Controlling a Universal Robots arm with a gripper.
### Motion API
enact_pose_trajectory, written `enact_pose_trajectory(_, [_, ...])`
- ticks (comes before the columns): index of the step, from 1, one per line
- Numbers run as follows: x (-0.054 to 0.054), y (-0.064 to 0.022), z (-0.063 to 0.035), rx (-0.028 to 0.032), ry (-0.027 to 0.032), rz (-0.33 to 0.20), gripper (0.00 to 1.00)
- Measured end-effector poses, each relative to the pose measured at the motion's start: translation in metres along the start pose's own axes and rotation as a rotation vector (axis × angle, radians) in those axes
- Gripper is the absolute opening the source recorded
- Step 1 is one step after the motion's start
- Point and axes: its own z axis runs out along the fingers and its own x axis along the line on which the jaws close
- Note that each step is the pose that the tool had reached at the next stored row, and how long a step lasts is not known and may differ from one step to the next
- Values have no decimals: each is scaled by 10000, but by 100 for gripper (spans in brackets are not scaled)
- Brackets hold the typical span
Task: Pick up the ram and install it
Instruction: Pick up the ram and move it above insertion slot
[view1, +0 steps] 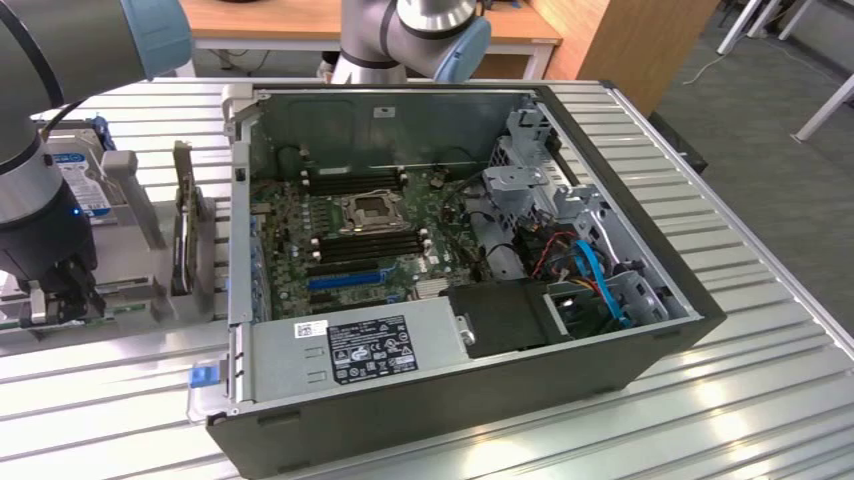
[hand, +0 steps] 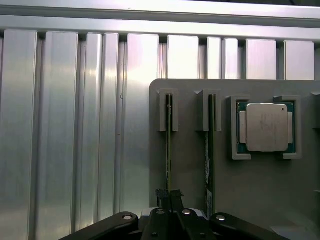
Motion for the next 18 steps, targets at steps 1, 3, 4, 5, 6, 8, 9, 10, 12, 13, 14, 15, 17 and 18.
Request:
enact_pose_trajectory(1, [0,0,-2,1,0,0,11])
enact_pose_trajectory(3, [0,0,-7,0,0,0,11])
enact_pose_trajectory(4, [0,0,-9,0,0,0,11])
enact_pose_trajectory(5, [0,0,-11,0,0,-1,11])
enact_pose_trajectory(6, [0,0,-14,0,0,0,11])
enact_pose_trajectory(8, [-1,0,-21,0,0,0,11])
enact_pose_trajectory(9, [-1,1,-24,0,0,0,11])
enact_pose_trajectory(10, [-1,1,-27,0,0,0,11])
enact_pose_trajectory(12, [-1,0,-35,-1,0,-1,11])
enact_pose_trajectory(13, [-1,0,-39,0,0,-1,11])
enact_pose_trajectory(14, [-1,-1,-42,0,0,-1,11])
enact_pose_trajectory(15, [-1,-1,-46,0,0,0,11])
enact_pose_trajectory(17, [-1,-2,-54,1,0,-1,11])
enact_pose_trajectory(18, [-1,-2,-58,0,0,-1,11])
